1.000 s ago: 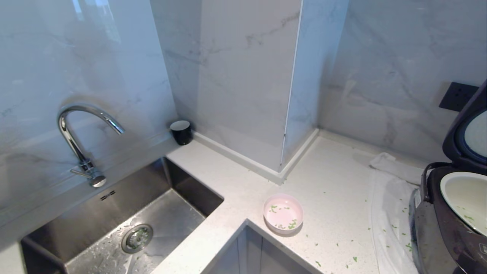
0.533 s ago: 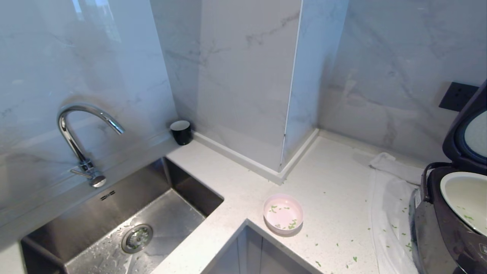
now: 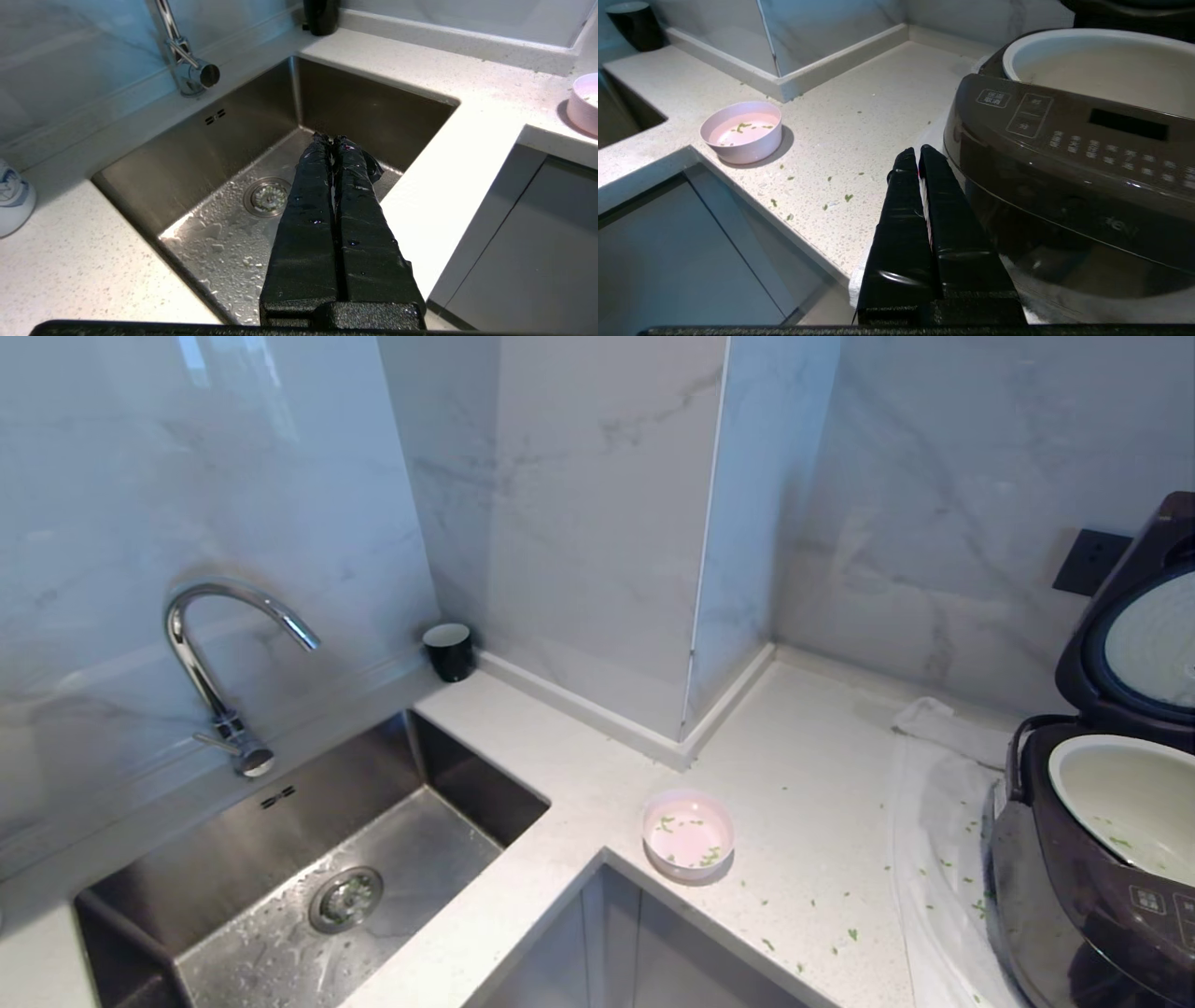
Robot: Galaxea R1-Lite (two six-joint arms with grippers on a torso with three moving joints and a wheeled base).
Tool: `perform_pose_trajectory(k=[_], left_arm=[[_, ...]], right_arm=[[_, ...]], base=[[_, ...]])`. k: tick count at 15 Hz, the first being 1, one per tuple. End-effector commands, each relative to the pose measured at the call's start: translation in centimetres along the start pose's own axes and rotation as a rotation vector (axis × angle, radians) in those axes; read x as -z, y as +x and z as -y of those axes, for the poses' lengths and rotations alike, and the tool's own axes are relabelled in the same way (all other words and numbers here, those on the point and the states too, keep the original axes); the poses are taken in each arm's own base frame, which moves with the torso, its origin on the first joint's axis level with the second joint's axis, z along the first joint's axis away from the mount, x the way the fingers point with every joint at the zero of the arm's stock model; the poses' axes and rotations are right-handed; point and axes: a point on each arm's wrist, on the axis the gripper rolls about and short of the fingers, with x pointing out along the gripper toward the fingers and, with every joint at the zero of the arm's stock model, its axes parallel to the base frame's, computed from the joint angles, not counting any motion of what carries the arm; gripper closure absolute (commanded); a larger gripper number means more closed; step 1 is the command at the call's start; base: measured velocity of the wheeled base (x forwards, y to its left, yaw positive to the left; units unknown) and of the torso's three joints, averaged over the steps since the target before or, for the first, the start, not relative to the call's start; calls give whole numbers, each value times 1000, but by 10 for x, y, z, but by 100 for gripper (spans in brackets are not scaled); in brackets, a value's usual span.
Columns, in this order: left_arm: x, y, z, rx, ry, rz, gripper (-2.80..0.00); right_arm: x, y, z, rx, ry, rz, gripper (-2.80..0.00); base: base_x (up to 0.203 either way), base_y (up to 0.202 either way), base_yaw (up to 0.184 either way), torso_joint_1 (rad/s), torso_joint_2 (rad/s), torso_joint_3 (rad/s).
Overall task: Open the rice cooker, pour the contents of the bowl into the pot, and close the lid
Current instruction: Pour the water from the bowl into the rice cooker
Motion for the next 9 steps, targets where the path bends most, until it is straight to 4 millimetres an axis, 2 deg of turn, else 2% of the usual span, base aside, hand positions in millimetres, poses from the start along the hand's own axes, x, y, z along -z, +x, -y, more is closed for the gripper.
perform_pose_trajectory(k=[1, 5, 7, 9], left_arm=[[0, 0, 0, 1, 5, -2, 0], [0, 0, 0, -1, 2, -1, 0], [0, 0, 0, -1, -2, -1, 0], [0, 0, 0, -1, -3, -1, 0]], right_arm=[[0, 0, 0, -1, -1, 0, 0], [0, 0, 0, -1, -1, 0, 0], [0, 0, 0, -1, -1, 0, 0], [0, 0, 0, -1, -1, 0, 0]], base=[[0, 0, 0, 0, 0, 0], [1, -2, -14, 1, 0, 1], [-4, 6, -109, 4, 0, 2], [3, 6, -176, 6, 3, 5]])
